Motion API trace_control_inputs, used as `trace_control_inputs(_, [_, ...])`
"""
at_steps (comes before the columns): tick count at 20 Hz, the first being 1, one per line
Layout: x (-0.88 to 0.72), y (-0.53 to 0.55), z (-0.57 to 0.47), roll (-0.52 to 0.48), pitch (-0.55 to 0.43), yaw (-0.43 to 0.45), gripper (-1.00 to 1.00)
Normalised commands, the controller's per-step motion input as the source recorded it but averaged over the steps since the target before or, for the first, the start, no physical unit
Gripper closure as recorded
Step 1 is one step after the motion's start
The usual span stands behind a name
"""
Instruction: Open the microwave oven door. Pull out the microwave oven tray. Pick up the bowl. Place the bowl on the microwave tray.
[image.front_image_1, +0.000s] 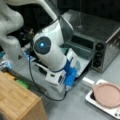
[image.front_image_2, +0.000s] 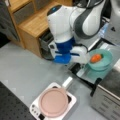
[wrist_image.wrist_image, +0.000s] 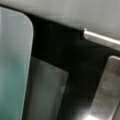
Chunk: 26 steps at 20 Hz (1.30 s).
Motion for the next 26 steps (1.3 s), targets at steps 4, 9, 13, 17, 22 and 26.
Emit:
trace_control_inputs(4, [-0.03,0.01,-0.1,0.279,-0.027,-0.009,-1.0])
trace_control_inputs(9, [-0.03,-0.01,-0.12,0.232,-0.023,-0.023,-1.0])
trace_control_inputs(13, [-0.03,-0.02,-0.13,0.224,-0.05,-0.034,-1.0])
trace_control_inputs(17, [-0.05,-0.01,-0.14,0.287,-0.049,-0.021,-1.0])
trace_control_inputs(22, [-0.06,-0.03,-0.08,0.247,-0.009,-0.028,-1.0])
trace_control_inputs(26, [-0.03,-0.05,-0.04,0.203,-0.001,-0.044,-1.0])
